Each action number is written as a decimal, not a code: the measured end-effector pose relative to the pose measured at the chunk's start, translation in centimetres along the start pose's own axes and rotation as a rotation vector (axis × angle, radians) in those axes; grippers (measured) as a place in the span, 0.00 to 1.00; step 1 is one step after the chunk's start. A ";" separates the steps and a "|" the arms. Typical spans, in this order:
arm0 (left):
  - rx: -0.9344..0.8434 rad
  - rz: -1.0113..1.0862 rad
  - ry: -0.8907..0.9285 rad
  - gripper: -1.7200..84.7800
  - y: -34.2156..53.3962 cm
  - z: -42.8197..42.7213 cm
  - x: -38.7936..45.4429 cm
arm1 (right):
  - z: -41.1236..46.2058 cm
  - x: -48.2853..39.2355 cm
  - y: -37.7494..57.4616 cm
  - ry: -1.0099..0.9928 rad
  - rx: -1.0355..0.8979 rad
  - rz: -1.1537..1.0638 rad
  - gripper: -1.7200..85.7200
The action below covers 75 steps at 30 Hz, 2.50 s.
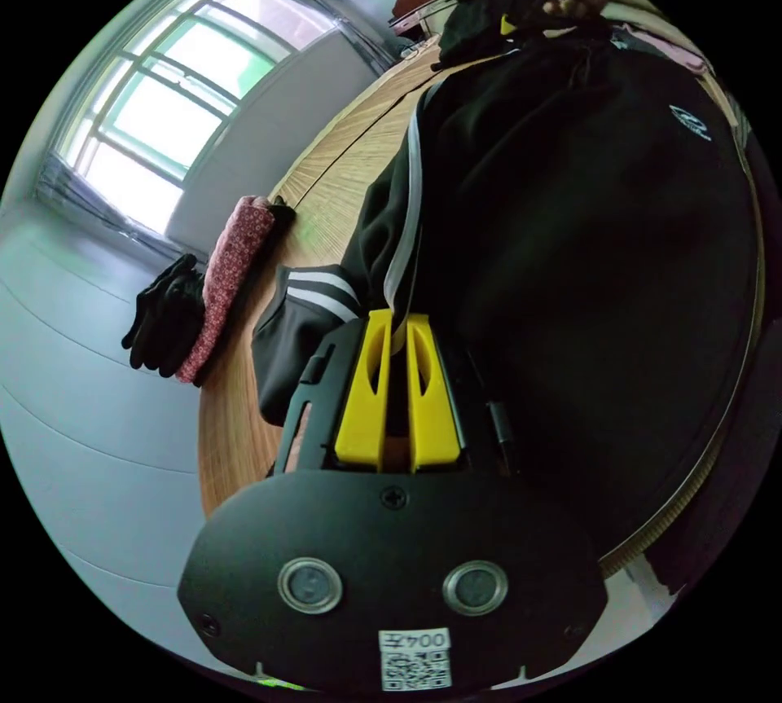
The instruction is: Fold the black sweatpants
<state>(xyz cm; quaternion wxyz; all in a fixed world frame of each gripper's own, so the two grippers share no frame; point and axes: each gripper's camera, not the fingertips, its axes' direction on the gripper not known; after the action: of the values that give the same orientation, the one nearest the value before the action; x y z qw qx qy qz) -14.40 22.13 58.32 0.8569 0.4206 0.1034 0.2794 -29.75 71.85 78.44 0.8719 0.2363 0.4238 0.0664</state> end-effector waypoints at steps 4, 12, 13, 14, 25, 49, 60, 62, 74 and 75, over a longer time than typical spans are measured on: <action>0.012 0.042 -0.058 0.04 1.8 -0.4 1.5 | 5.1 0.0 -8.6 0.074 -0.170 -0.127 0.19; 0.019 0.009 0.003 0.04 4.8 -0.8 0.8 | 11.7 -0.3 -16.1 -0.074 -0.406 -0.157 0.12; 0.019 0.005 0.009 0.04 5.3 -0.9 0.7 | 11.4 -0.2 -16.6 -0.119 -0.404 -0.148 0.10; 0.018 0.005 0.011 0.04 5.5 -0.9 0.7 | 10.8 -0.5 -17.0 -0.143 -0.391 -0.141 0.09; 0.094 -0.356 0.214 0.03 10.0 -4.8 -13.1 | -10.6 -13.7 -14.1 0.205 -0.024 -0.315 0.07; 0.269 -0.355 0.019 0.04 26.0 -16.0 -7.5 | -27.0 -31.7 13.0 0.604 0.216 -0.145 0.07; 0.023 -0.196 0.079 0.07 29.1 -11.0 -1.0 | -27.2 -29.2 20.0 0.662 0.050 -0.157 0.12; 0.024 -0.208 0.128 0.10 29.2 -10.8 -1.6 | -29.4 -27.1 22.6 0.668 0.039 -0.092 0.13; 0.172 -0.641 0.498 0.12 35.2 -11.1 -13.4 | -38.1 -16.0 18.5 0.014 0.367 0.487 0.08; 0.171 -0.659 0.424 0.11 34.4 -11.2 -14.5 | -37.3 -15.5 17.8 -0.027 0.355 0.504 0.08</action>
<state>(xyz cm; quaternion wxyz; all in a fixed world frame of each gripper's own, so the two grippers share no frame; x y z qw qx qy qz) -44.42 38.19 77.24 0.8222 0.3677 0.4303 0.0606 -66.75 95.89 77.98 0.7785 0.4834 0.3452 0.2027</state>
